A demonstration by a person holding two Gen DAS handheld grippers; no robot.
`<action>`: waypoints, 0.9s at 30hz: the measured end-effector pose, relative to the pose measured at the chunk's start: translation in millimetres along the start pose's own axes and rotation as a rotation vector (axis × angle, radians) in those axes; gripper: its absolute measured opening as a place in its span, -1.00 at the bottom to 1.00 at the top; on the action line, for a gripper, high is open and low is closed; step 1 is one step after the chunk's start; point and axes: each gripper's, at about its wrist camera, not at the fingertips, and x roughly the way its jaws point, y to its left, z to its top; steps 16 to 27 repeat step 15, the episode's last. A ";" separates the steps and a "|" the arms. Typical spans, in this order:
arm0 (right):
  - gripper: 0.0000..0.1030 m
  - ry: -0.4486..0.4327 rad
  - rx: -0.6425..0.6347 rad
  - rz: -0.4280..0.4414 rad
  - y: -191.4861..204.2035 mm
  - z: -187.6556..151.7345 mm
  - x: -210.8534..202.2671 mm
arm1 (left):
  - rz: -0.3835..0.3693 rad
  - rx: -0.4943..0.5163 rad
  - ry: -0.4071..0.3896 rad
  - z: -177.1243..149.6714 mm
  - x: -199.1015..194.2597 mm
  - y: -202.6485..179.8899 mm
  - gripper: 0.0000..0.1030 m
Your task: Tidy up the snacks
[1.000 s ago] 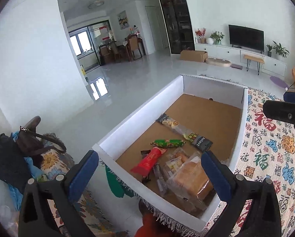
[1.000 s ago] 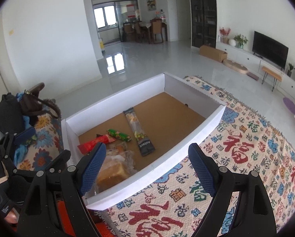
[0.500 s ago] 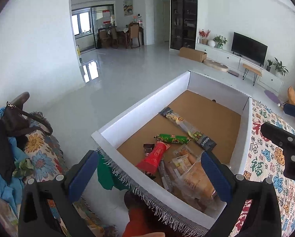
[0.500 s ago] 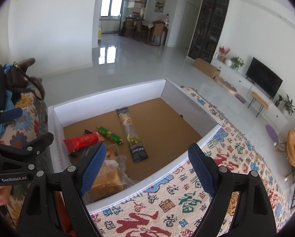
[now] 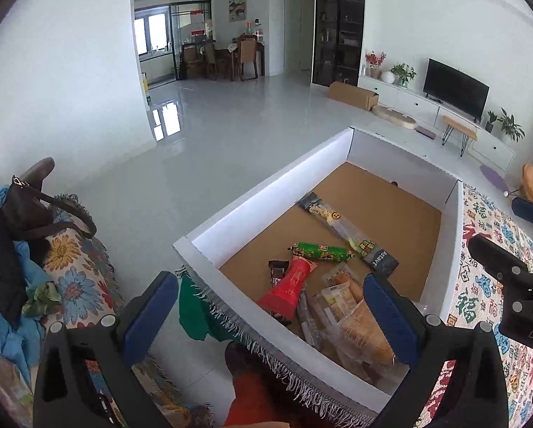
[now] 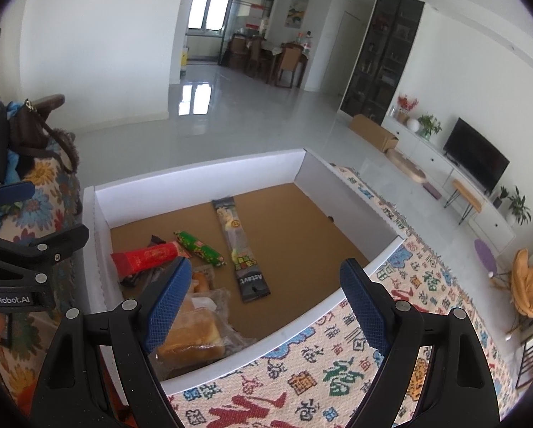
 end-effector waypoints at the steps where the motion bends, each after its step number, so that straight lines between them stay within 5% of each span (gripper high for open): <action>1: 0.70 0.002 0.002 0.000 -0.6 0.1 0.6 | 0.003 0.000 0.002 0.6 0.8 0.4 0.99; 27: 0.70 0.064 0.022 0.040 1.1 -0.8 10.8 | -0.011 -0.051 -0.001 -0.7 3.1 3.3 0.99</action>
